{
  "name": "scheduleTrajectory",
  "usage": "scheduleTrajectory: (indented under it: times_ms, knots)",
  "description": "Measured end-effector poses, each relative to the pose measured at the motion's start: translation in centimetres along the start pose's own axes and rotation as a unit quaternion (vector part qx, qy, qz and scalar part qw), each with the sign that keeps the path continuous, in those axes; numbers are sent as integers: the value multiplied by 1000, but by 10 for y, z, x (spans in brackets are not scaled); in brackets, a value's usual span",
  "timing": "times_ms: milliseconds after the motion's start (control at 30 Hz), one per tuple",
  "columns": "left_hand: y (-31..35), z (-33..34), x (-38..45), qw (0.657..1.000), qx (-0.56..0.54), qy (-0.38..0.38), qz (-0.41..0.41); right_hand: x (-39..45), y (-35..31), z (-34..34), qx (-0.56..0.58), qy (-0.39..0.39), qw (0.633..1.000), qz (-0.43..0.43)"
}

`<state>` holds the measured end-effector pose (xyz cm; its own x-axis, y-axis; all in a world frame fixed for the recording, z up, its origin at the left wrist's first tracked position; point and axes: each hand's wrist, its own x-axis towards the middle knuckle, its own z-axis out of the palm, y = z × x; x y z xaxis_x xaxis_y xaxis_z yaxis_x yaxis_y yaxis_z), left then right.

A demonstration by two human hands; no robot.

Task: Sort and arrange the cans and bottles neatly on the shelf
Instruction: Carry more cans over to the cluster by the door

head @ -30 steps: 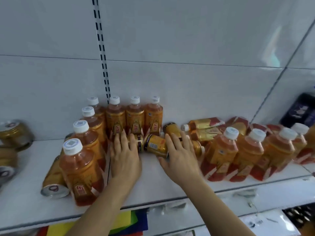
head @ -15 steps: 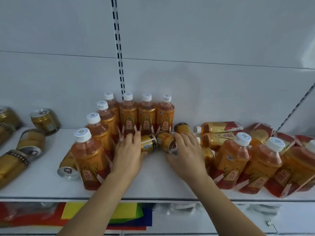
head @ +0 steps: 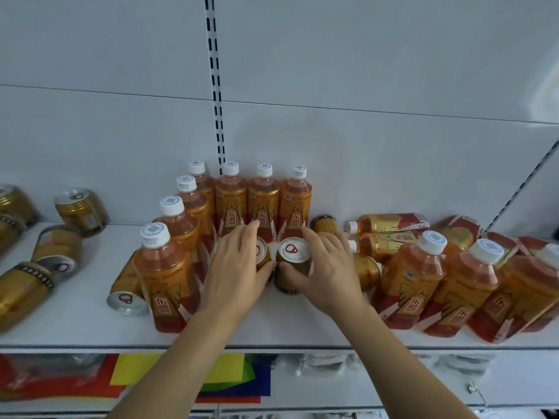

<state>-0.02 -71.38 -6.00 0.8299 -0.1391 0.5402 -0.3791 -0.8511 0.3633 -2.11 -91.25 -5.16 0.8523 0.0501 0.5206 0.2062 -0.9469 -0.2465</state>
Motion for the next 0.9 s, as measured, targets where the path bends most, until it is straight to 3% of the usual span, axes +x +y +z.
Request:
scheduleTrajectory:
  times_ms: [300, 500, 667, 900]
  knots:
    - [-3, 5, -17, 982, -163, -50, -86, -14, -6, -2, -48, -36, 998, -19]
    - [16, -17, -49, 971, -198, 0, -137, -30, -6, -13, 67, 53, 995, -60]
    - [25, -51, -83, 967, -209, 60, -129, -42, -24, -17, 176, 126, 969, -120]
    - [-18, -106, -122, 970, -169, 142, -102, -58, -104, -23, 225, 132, 947, -187]
